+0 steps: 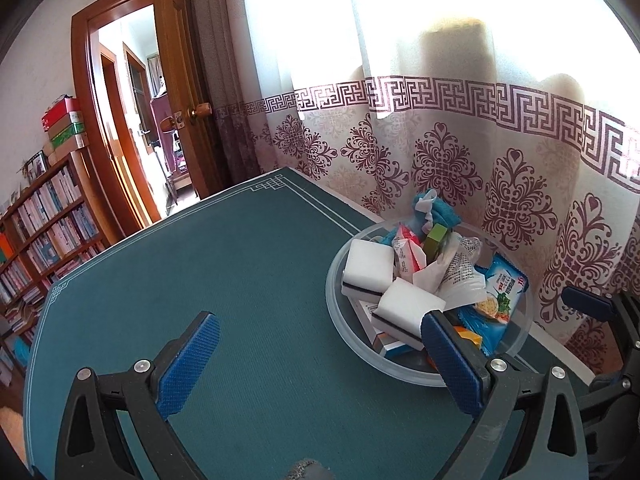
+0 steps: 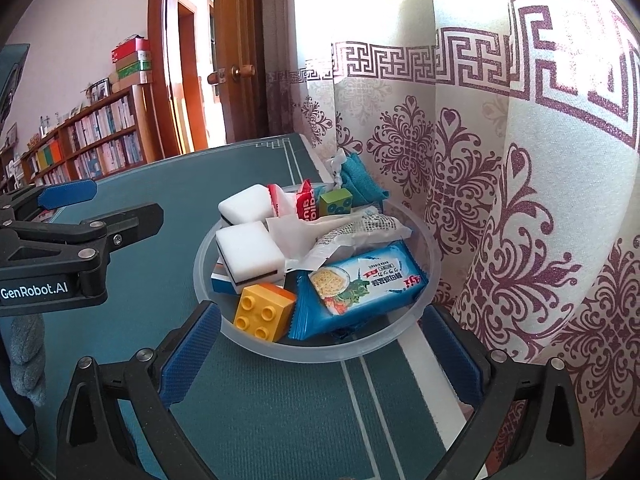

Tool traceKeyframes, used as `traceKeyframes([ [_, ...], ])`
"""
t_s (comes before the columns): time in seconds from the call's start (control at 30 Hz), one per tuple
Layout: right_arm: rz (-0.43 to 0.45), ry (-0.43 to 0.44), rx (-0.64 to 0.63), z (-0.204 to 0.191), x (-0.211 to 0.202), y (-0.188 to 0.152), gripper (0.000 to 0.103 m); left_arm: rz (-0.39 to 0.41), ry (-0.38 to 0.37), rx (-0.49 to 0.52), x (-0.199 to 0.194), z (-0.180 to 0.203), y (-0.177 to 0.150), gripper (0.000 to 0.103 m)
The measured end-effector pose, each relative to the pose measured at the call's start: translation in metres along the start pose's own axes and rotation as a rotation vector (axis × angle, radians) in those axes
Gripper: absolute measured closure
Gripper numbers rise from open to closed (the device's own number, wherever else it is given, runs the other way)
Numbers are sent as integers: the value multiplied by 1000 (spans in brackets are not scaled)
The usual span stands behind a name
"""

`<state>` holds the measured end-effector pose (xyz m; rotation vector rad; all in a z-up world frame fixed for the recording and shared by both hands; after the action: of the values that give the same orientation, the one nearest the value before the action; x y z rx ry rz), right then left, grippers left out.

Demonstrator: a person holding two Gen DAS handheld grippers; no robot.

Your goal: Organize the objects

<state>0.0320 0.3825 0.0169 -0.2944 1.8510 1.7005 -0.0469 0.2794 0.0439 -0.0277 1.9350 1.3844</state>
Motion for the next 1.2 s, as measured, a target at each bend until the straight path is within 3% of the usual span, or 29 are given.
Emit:
traceKeyframes([
  [0.2, 31, -38, -27, 2, -4, 4, 2, 10, 40, 6, -5, -3, -1, 0],
  [0.53, 41, -16, -36, -1, -3, 5, 2, -6, 36, -15, -6, -1, -10, 0],
  [0.8, 100, -55, -66, -1, -1, 20, 2, -8, 48, -30, -10, -4, -12, 0],
  [1.2, 75, -50, -55, 3, 8, 15, 2, -14, 21, -22, -11, 4, -15, 0],
])
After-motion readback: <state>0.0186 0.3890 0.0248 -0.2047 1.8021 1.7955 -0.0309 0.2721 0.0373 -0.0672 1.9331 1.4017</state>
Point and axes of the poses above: each gripper's, at about its wrist camera, not at the fingertips, and x roughly the way its jaws point, z to its right, y to its top, the point moved 10 cm from there along x, roughly the way its jaws point, and after that the axes turned 2 degrees about -y, right-handed, at the moved point
